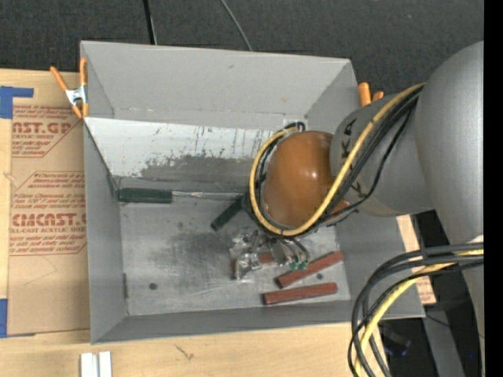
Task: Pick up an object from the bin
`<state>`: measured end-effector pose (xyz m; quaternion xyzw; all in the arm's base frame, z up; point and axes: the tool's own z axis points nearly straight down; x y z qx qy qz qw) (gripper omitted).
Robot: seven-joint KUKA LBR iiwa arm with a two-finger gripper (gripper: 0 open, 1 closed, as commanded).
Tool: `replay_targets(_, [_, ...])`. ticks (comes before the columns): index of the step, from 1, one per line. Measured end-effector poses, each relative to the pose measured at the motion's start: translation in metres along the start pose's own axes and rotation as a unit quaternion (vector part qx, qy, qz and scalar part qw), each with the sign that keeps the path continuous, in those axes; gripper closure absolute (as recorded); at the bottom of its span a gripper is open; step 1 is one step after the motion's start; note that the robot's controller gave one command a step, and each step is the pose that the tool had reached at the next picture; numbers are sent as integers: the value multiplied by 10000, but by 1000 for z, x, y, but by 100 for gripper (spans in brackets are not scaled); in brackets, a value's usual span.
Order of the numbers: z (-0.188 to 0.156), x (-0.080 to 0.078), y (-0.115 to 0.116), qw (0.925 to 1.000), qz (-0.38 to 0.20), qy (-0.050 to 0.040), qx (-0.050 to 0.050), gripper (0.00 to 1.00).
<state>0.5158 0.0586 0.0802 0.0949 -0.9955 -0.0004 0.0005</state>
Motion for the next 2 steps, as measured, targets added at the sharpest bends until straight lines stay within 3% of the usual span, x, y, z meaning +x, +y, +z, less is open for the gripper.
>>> replay_targets(1, [0,0,0,10000,1,1,-2,100])
replay_targets(2, [-143,-1,-1,9991,420,-18,2,100])
